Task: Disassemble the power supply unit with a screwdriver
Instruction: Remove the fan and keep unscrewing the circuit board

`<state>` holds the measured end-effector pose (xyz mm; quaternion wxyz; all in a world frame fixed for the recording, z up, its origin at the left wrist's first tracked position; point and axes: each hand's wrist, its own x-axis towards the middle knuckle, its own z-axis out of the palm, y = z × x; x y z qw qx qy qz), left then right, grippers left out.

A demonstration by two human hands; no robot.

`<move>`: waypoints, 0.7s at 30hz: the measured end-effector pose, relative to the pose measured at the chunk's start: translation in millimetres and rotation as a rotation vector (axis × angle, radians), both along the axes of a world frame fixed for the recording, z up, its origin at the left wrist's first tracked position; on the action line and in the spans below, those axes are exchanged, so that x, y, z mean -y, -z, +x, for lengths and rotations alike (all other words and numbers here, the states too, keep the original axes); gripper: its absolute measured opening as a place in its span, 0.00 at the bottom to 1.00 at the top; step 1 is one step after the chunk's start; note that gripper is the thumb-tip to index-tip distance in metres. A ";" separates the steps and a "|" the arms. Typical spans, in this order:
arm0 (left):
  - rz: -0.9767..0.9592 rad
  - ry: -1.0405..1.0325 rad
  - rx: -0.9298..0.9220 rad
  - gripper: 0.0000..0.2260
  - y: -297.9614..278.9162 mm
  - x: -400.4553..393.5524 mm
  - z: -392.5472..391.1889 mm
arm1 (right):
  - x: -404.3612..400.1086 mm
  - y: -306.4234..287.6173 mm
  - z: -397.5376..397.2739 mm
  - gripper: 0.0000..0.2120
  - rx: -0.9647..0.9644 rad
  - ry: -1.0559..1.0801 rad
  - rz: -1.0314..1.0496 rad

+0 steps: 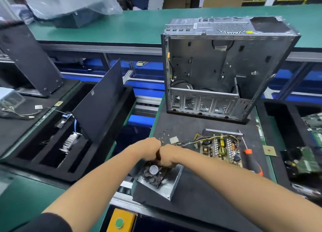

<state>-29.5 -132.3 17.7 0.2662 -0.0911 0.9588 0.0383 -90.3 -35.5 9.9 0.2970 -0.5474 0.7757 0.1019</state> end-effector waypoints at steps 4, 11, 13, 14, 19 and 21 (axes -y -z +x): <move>-0.044 -0.012 0.017 0.07 10.2 -6.8 -5.7 | -3.9 8.0 0.3 0.12 0.000 0.028 -0.001; -0.029 -0.055 0.031 0.09 21.5 -8.0 -4.3 | -11.4 8.6 4.2 0.12 -0.044 0.044 -0.056; -0.015 -0.059 0.046 0.09 21.9 -7.5 -4.9 | -12.4 6.7 4.4 0.12 -0.030 0.041 -0.046; -0.004 -0.059 0.055 0.08 22.3 -7.3 -5.7 | -12.8 4.8 3.6 0.11 -0.024 0.035 -0.035; 0.052 -0.081 0.064 0.11 18.1 -8.9 -8.1 | -15.2 -15.9 -8.4 0.11 0.022 0.001 -0.044; 0.071 -0.080 0.019 0.05 7.9 -10.3 -12.6 | -17.6 -32.0 -18.6 0.11 0.046 -0.020 -0.090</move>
